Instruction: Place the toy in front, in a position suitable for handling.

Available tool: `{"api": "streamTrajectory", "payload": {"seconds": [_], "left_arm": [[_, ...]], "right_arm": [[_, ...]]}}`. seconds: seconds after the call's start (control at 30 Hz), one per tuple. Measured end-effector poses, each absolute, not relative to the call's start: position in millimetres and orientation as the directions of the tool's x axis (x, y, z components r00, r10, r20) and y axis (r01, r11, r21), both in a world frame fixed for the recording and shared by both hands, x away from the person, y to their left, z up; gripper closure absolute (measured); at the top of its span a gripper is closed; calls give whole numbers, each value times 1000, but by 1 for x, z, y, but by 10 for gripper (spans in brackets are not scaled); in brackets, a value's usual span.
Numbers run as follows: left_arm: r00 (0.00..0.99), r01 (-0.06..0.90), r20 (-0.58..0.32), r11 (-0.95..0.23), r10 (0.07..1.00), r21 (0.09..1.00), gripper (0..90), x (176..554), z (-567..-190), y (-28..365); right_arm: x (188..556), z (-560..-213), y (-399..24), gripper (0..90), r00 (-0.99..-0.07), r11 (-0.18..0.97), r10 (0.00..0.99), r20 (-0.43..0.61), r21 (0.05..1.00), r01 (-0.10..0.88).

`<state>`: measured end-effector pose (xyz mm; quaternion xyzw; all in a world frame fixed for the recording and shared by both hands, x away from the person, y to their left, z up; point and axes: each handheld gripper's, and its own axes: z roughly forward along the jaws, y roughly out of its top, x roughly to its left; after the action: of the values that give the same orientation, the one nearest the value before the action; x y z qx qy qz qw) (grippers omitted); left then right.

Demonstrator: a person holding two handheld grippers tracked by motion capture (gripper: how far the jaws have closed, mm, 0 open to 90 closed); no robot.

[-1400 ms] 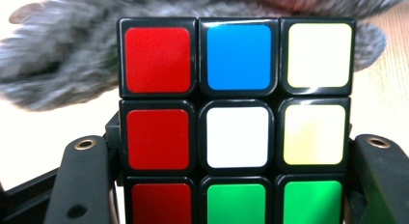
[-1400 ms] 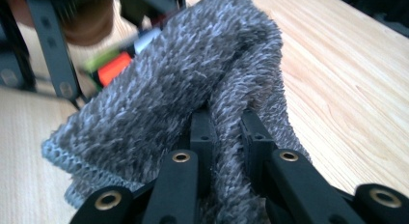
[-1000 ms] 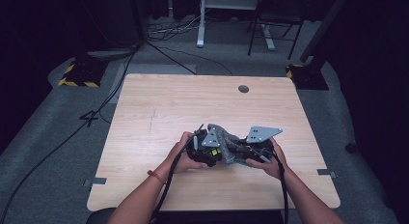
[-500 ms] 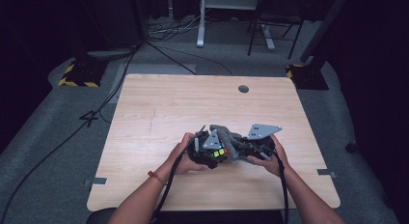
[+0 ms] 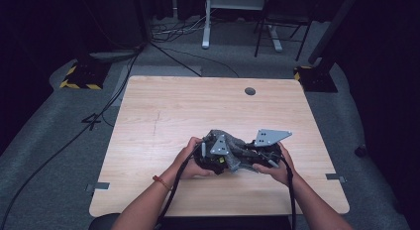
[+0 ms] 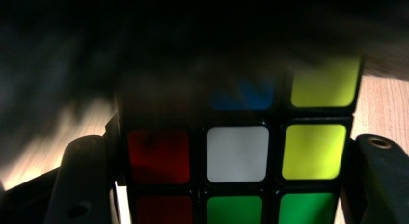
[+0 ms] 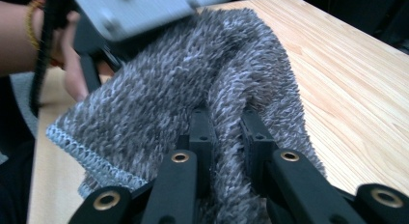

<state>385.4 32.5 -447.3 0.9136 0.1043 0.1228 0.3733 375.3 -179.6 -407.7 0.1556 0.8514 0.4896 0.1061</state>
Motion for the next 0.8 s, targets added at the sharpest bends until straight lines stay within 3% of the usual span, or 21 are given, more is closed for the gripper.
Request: {"api": "streamTrajectory", "payload": {"seconds": [0.17,0.23,0.43,0.53,0.8], "left_arm": [[947,102,147,-703,285,704,336,384,-449,30],[948,97,146,-695,282,712,336,384,-448,30],[945,98,147,-680,294,727,336,385,-443,37],[944,104,143,-678,298,727,336,387,-443,39],[948,110,142,-708,286,698,334,384,-451,29]], "right_arm": [[374,-407,-178,787,-928,476,369,-41,866,151],[377,-410,-178,787,-901,526,418,-118,840,134],[388,-421,-187,787,-883,552,454,-117,815,176],[387,-420,-190,787,-898,519,433,-77,836,179],[368,-407,-172,788,-921,510,374,-106,853,109]]}}
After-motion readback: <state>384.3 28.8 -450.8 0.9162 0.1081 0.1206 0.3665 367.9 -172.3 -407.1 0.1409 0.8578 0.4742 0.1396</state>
